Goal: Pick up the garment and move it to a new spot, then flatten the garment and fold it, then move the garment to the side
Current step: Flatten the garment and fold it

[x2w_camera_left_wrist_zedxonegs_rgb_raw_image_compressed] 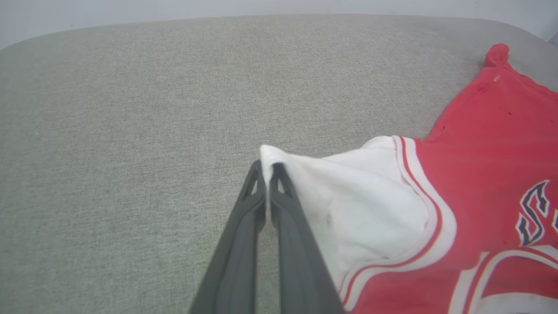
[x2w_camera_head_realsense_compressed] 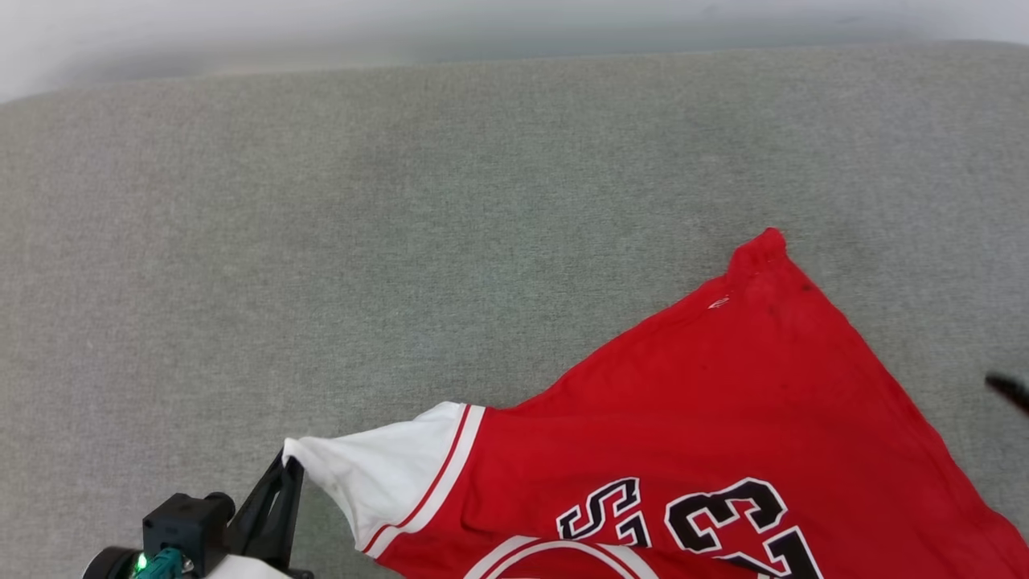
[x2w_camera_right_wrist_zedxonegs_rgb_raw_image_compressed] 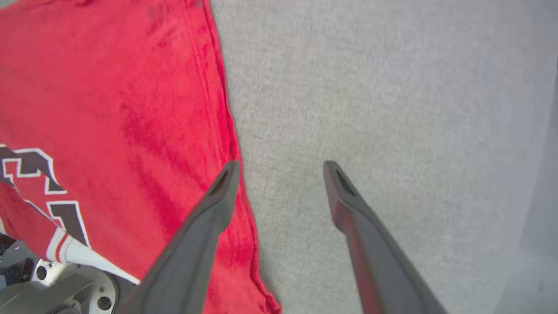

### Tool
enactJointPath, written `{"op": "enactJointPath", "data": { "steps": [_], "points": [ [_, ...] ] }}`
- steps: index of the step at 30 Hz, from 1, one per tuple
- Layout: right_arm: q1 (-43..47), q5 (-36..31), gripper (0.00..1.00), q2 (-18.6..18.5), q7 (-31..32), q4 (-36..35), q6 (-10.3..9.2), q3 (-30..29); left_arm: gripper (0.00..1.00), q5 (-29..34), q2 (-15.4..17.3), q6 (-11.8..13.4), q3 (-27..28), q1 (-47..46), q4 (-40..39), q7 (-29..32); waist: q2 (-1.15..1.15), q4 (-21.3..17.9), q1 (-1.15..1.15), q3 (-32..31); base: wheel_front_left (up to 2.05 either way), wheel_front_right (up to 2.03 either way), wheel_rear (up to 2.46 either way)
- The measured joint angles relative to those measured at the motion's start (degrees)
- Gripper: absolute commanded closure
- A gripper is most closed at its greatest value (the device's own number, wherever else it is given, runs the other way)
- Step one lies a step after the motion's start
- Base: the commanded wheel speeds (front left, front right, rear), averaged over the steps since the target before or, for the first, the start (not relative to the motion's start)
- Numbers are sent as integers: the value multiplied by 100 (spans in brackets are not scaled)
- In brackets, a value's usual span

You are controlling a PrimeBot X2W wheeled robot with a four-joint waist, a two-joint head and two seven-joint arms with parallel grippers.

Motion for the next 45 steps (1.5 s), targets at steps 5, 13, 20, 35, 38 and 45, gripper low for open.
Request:
{"op": "enactJointPath", "data": {
  "steps": [5, 13, 20, 35, 38, 45],
  "points": [
    [-783, -455, 0, -9, 582, -636, 0, -165, 100, 132, -60, -65, -94, -257, 37, 48, 0, 142, 0, 182, 0, 0, 0],
    [-2204, -1050, 0, 456, 2093, -923, 0, 625, 100, 315, -258, -180, -223, -661, 132, 74, 0, 461, 0, 559, 0, 0, 0],
    [-3352, -1141, 0, 989, 2840, -103, 0, 1332, 100, 433, -454, -327, -339, -1030, 255, 97, 0, 732, 1, 954, 0, 0, 0],
    [-4075, -928, 100, 1440, 2413, 1257, -1, 2585, 100, 538, -732, -494, -472, -1467, 525, 105, 0, 979, 0, 1396, 0, 0, 0],
    [-4131, -831, 100, 1539, 2097, 1433, 0, 2662, 100, 469, -746, -570, -431, -1475, 584, 89, 0, 931, 0, 1287, 0, 0, 0],
    [-4175, -609, 100, 1590, 1104, 1428, 0, 2717, 100, 492, -568, -647, -349, -1630, 630, 97, 0, 796, 1, 821, 0, 0, 0]
  ]
}}
